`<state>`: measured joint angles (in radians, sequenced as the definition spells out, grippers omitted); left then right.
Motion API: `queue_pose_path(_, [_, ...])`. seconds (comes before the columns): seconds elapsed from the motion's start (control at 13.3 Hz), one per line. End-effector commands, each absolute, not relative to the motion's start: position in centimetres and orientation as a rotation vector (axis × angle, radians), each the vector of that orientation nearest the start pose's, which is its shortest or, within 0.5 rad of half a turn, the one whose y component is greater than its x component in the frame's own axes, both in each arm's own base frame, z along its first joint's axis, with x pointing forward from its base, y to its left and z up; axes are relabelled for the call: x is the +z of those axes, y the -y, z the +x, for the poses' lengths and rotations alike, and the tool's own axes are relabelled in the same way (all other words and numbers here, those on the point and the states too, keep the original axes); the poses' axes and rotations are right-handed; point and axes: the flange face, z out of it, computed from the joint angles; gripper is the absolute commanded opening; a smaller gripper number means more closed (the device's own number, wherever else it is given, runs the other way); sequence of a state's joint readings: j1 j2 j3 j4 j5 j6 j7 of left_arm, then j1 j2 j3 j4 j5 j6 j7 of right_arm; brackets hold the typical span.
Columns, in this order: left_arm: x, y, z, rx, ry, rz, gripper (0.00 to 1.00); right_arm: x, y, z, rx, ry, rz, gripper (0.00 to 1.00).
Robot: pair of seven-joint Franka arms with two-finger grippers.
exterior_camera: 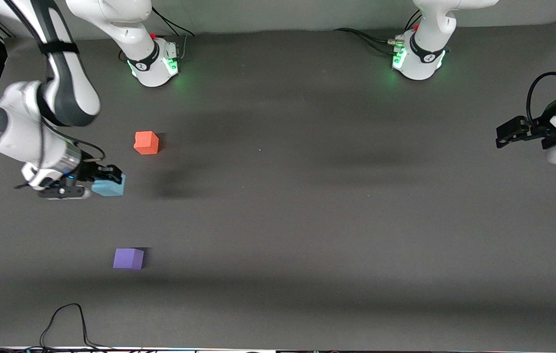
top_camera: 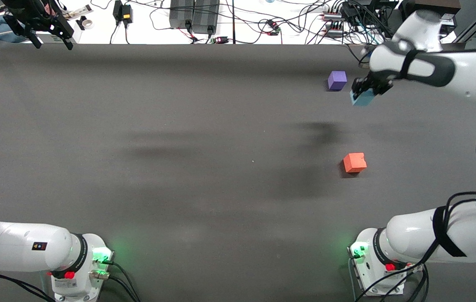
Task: Place blue block between orange and purple blocks
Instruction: 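Carry the blue block with the right gripper between the orange and purple blocks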
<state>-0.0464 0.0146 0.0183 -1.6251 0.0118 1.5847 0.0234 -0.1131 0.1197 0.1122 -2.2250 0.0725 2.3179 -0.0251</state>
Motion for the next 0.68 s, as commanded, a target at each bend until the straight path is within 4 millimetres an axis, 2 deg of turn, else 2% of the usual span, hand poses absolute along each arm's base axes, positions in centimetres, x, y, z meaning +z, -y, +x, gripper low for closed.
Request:
queue_pose_path(0.0, [59.8,1.7,55.6,0.079,-0.08,-3.136,1.0,26.7,0.7,53.9,0.042,0.028,-3.066,0.47])
queue_pose_path(0.23, [59.5,1.7,55.6,0.089,-0.077,-3.136,1.0,22.5,0.8,54.0,0.043,0.025,-3.061,0.47])
queue_pose_path(0.53, [59.3,1.7,55.6,0.094,-0.08,-3.136,1.0,18.6,0.9,54.1,0.014,0.02,-3.06,0.53])
queue_pose_path(0.6, [59.2,1.7,55.6,0.096,-0.08,-3.135,1.0,18.2,0.9,54.1,0.009,0.019,-3.059,0.53])
